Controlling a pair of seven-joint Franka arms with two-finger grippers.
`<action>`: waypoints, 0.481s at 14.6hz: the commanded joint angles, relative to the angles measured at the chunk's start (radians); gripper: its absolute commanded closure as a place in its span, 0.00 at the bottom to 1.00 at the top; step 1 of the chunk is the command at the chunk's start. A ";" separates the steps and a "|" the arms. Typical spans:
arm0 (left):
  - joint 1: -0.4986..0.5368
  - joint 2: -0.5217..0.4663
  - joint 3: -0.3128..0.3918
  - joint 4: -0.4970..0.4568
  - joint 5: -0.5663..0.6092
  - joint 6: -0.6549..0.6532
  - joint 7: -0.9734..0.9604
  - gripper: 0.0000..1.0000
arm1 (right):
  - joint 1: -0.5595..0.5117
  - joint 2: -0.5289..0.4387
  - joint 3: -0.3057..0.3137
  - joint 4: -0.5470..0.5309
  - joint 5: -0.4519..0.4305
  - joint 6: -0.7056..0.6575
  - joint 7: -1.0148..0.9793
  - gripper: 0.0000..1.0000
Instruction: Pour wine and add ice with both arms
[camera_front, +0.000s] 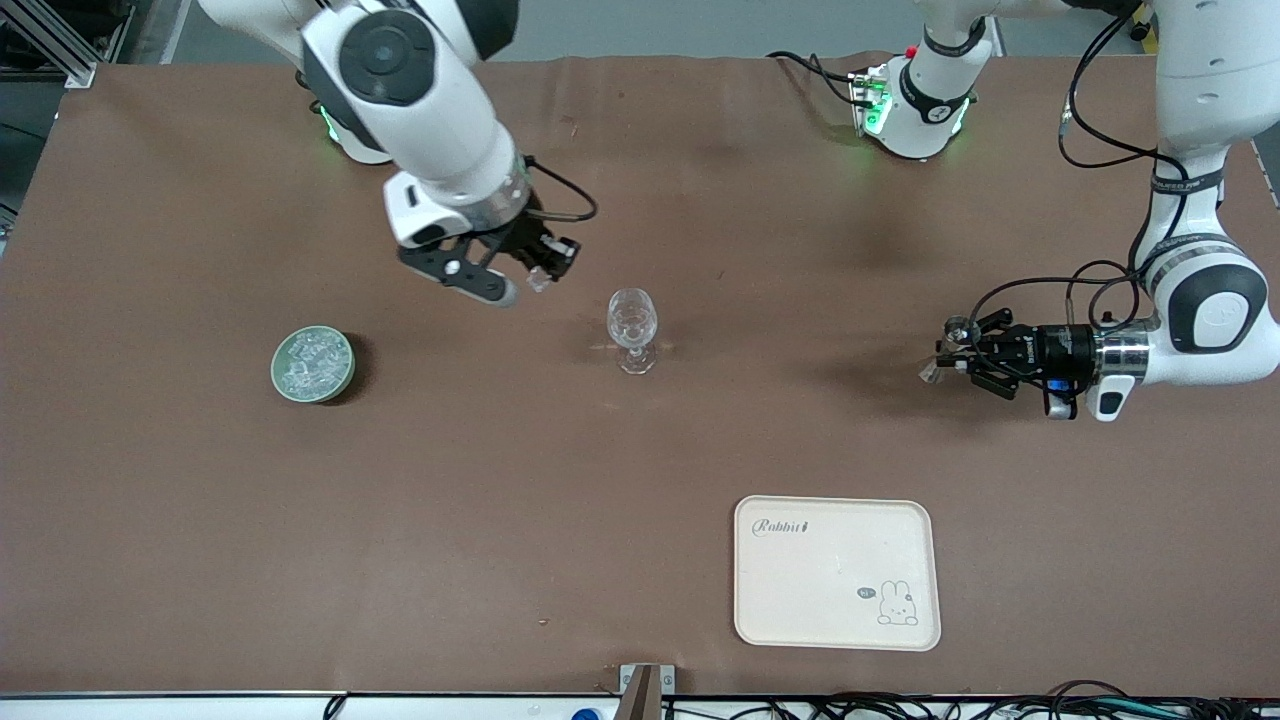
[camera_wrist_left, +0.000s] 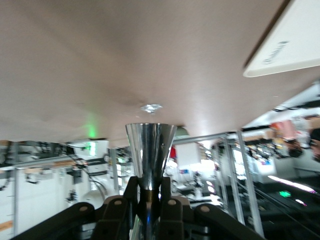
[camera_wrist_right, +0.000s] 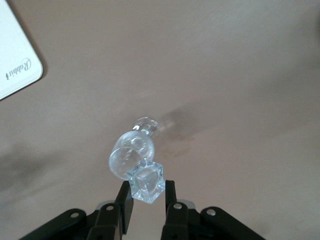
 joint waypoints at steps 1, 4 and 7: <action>-0.014 0.090 0.011 0.102 -0.138 -0.024 -0.003 0.98 | 0.013 0.077 0.040 0.009 -0.084 0.034 0.095 0.99; -0.012 0.184 0.007 0.256 -0.303 -0.020 -0.168 0.99 | 0.031 0.149 0.082 0.009 -0.172 0.075 0.158 0.99; -0.011 0.280 -0.019 0.403 -0.416 0.052 -0.331 0.99 | 0.036 0.191 0.096 0.010 -0.209 0.102 0.189 0.99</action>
